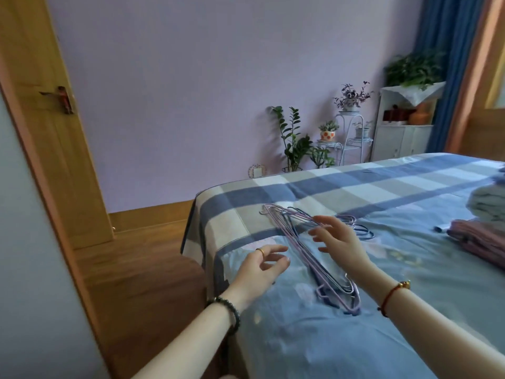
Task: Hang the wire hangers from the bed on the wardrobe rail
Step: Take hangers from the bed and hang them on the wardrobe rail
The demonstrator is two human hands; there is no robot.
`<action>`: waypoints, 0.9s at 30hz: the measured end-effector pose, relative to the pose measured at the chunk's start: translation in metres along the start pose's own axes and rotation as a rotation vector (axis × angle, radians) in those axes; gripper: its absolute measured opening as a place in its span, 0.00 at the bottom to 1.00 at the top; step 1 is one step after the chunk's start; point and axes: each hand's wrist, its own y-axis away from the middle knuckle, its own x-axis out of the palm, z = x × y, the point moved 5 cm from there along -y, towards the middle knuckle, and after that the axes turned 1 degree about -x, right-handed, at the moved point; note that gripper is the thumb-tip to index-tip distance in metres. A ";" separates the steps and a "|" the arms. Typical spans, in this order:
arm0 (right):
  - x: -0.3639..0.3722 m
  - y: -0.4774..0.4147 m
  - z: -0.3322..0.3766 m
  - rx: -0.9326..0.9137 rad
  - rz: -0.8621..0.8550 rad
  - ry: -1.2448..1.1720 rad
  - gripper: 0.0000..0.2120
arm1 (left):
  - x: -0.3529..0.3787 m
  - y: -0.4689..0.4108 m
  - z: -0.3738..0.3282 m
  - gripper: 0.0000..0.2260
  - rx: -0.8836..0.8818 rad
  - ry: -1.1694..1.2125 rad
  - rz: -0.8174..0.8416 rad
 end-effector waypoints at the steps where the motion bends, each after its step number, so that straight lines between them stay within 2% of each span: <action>1: -0.008 0.002 -0.010 0.012 -0.016 0.008 0.10 | 0.011 -0.004 0.005 0.07 -0.003 0.027 0.004; 8: -0.045 0.017 -0.065 0.063 -0.181 0.040 0.12 | 0.064 -0.018 0.037 0.08 -0.028 0.109 0.028; 12: -0.050 0.029 -0.090 0.064 -0.212 0.088 0.15 | 0.074 -0.023 0.054 0.12 -0.091 0.129 0.016; 14: -0.049 0.032 -0.098 0.062 -0.201 0.154 0.13 | 0.075 -0.026 0.058 0.16 -0.127 0.138 0.006; 19: -0.042 0.028 -0.106 0.083 -0.148 0.393 0.03 | 0.082 -0.034 0.064 0.20 -0.185 0.062 0.003; 22: -0.041 0.028 -0.105 0.091 -0.160 0.479 0.08 | 0.086 -0.041 0.065 0.17 -0.179 -0.028 -0.015; 26: -0.042 0.029 -0.104 0.095 -0.164 0.461 0.11 | 0.089 -0.048 0.071 0.03 -0.241 0.016 -0.057; 27: -0.043 0.029 -0.105 0.094 -0.171 0.454 0.11 | 0.090 -0.048 0.071 0.03 -0.243 0.014 -0.054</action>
